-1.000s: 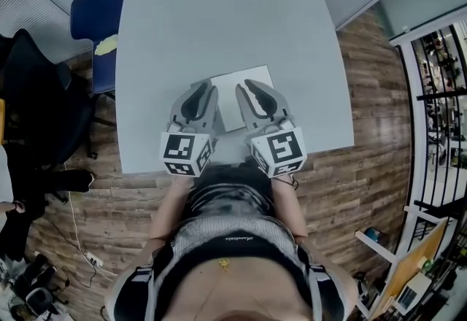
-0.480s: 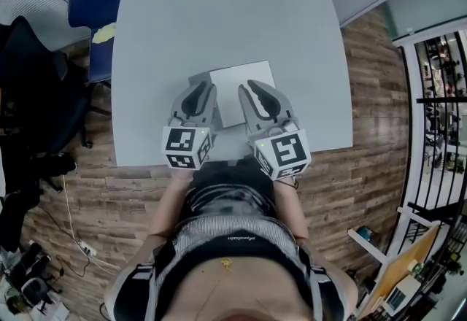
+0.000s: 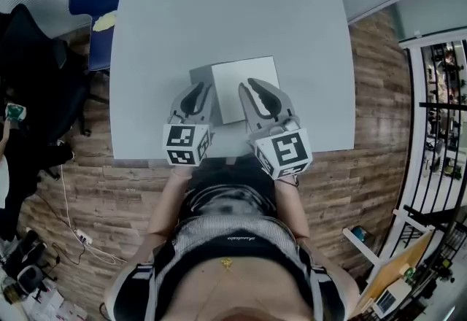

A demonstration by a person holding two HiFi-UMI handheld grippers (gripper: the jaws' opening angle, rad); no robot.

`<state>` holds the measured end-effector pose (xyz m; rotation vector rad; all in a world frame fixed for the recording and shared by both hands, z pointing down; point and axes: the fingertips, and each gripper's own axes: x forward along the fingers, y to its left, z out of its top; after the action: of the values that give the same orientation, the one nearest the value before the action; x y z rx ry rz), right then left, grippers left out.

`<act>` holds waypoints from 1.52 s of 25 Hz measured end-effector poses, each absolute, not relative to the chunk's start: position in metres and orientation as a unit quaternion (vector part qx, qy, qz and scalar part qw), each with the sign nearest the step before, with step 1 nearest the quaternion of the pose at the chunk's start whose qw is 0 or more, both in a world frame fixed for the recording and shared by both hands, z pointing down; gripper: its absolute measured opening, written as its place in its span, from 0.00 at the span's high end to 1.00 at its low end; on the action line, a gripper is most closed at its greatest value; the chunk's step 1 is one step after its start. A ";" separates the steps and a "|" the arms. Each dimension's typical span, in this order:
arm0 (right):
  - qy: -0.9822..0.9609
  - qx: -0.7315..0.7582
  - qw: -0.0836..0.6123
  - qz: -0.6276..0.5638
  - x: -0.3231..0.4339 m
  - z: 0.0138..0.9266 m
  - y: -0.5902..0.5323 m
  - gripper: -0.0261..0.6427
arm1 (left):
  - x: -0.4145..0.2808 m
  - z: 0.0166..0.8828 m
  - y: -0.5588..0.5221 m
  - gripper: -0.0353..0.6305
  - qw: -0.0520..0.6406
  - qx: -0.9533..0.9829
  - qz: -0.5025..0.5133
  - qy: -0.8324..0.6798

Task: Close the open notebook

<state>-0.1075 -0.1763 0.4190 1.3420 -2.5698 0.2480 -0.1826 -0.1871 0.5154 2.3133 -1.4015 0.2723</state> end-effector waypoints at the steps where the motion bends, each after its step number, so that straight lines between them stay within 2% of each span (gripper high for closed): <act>1: -0.878 0.456 0.116 0.085 -0.108 0.420 -0.177 0.86 | -0.183 0.520 -0.187 0.84 0.213 0.830 0.101 -0.506; 16: -0.880 0.449 0.123 0.099 -0.106 0.437 -0.184 0.86 | -0.196 0.581 -0.183 0.84 0.238 0.806 0.160 -0.518; 38: -0.862 0.473 0.141 0.116 -0.084 0.455 -0.187 0.86 | -0.221 0.679 -0.162 0.84 0.346 0.747 0.234 -0.517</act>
<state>-0.0842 -0.1869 0.4551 1.3665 -2.4891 0.3350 -0.2209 -0.1622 0.6795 1.9388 -1.3420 0.6077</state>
